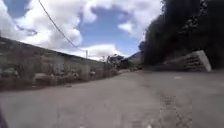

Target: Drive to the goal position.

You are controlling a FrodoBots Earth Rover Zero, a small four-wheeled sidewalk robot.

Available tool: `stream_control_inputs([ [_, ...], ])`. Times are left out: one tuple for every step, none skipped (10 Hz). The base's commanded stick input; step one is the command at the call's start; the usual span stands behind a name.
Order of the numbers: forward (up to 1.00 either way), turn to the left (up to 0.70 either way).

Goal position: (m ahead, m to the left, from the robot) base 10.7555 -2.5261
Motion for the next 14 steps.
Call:
stream_control_inputs([
  [1.0,0.0],
  [1.0,0.0],
  [1.0,0.0],
  [1.0,0.0],
  [1.0,0.0],
  [1.0,0.0],
  [1.0,0.0],
  [1.0,0.0],
  [1.0,0.0],
  [1.0,0.0],
  [1.0,0.0],
  [1.0,0.0],
  [1.0,-0.06],
  [1.0,-0.16],
])
